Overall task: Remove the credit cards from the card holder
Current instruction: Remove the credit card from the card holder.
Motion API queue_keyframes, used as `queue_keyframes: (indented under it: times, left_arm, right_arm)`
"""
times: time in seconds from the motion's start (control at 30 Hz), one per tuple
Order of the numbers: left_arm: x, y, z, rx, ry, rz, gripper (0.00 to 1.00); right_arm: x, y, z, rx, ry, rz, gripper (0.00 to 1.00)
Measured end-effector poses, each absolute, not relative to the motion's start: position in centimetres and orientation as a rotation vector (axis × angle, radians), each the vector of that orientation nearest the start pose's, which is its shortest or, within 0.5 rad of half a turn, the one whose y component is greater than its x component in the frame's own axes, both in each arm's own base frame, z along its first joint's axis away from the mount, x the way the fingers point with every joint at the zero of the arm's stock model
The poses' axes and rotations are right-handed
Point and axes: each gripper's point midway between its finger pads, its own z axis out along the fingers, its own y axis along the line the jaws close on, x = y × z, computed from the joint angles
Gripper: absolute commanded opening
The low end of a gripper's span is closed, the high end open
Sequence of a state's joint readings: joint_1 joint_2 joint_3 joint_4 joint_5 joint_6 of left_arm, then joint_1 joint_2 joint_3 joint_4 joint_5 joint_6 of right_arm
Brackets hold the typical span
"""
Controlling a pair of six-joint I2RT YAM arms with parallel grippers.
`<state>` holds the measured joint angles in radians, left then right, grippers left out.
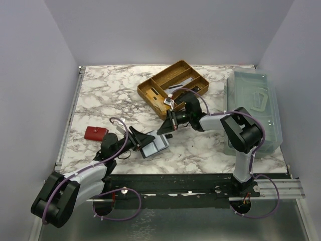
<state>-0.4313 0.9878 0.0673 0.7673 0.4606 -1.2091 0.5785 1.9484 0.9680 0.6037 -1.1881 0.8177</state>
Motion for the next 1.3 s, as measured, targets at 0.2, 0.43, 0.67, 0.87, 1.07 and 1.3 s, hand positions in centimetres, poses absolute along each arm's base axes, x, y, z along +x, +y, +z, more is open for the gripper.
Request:
queue_keyframes:
  times: [0.2, 0.43, 0.67, 0.87, 1.07, 1.3]
  left_arm:
    - [21.0, -22.4, 13.5, -0.342, 1.944, -1.56, 0.46]
    - [21.2, -22.6, 13.2, -0.333, 1.949, -1.569, 0.4]
    - [21.2, -22.8, 13.5, -0.315, 1.936, -1.582, 0.39]
    - [21.2, -23.0, 14.3, -0.28, 1.898, -1.604, 0.37]
    - [21.4, -23.3, 14.4, -0.278, 1.893, -1.616, 0.25]
    - [21.6, -23.7, 13.5, -0.292, 1.929, -1.607, 0.18]
  right_arm:
    - [23.5, 36.2, 13.2, -0.718, 2.134, 2.026, 0.0]
    - [23.4, 36.1, 13.5, -0.718, 2.127, 2.044, 0.0]
    - [23.3, 36.0, 13.9, -0.719, 2.112, 2.065, 0.0]
    - [23.4, 35.8, 14.5, -0.716, 2.094, 2.083, 0.0]
    - [23.4, 35.7, 14.7, -0.715, 2.09, 2.092, 0.0]
    - [23.6, 35.3, 14.1, -0.698, 2.12, 2.083, 0.0]
